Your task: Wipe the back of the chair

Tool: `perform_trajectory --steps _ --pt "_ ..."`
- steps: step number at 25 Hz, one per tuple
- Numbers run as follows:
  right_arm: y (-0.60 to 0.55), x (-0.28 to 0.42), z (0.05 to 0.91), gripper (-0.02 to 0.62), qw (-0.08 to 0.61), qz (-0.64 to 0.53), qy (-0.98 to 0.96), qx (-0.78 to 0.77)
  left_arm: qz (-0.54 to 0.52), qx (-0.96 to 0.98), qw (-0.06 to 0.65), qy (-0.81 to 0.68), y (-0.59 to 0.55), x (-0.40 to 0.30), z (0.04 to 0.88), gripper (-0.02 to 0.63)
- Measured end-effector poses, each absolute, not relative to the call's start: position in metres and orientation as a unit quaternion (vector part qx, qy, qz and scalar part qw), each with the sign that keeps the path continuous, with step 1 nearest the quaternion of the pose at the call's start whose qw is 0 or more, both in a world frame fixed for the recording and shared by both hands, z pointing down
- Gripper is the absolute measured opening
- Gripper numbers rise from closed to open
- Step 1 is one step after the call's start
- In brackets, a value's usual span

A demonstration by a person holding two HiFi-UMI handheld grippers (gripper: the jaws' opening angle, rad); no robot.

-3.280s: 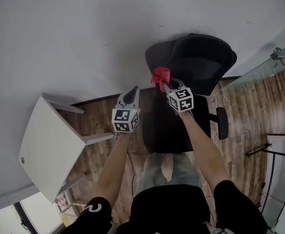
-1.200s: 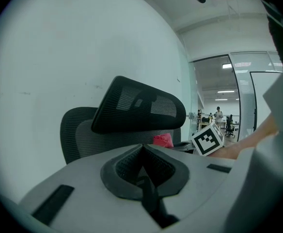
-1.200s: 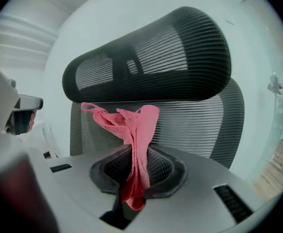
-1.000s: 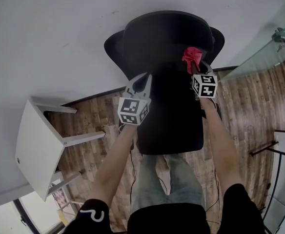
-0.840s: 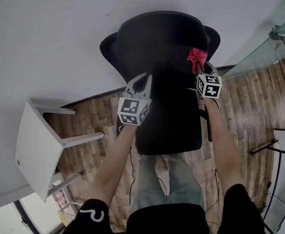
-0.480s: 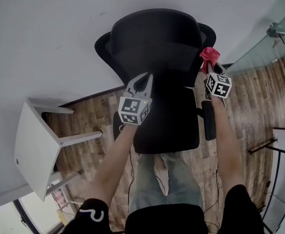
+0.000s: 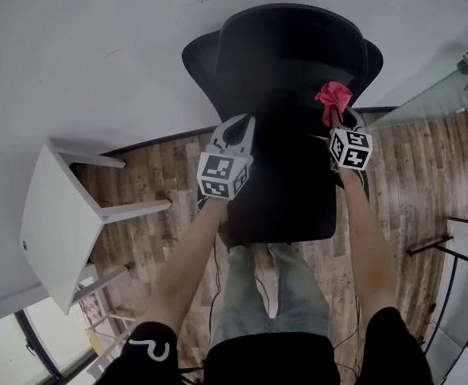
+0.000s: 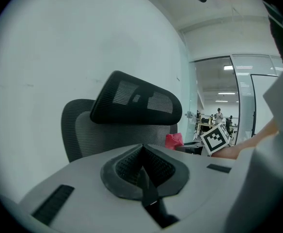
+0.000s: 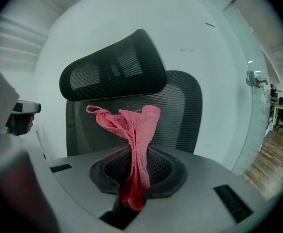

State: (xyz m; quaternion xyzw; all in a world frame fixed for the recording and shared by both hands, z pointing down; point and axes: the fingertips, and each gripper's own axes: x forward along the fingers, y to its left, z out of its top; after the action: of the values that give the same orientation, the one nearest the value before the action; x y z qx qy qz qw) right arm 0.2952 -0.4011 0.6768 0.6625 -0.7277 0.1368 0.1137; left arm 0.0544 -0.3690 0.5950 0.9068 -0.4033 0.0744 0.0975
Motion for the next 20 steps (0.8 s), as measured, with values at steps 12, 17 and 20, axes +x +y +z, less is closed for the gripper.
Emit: perform_trajectory --steps 12,17,20 --pt "-0.418 0.061 0.706 0.075 0.138 0.136 -0.800 0.568 0.083 0.890 0.112 -0.435 -0.358 -0.094 0.612 0.023" --pt "-0.426 0.007 0.715 0.075 0.138 0.141 -0.812 0.549 0.079 0.891 0.115 -0.431 -0.355 -0.131 0.616 0.023" --pt "-0.430 -0.015 0.720 0.075 0.135 0.149 -0.814 0.545 0.075 0.892 0.120 -0.430 -0.355 -0.151 0.619 0.023"
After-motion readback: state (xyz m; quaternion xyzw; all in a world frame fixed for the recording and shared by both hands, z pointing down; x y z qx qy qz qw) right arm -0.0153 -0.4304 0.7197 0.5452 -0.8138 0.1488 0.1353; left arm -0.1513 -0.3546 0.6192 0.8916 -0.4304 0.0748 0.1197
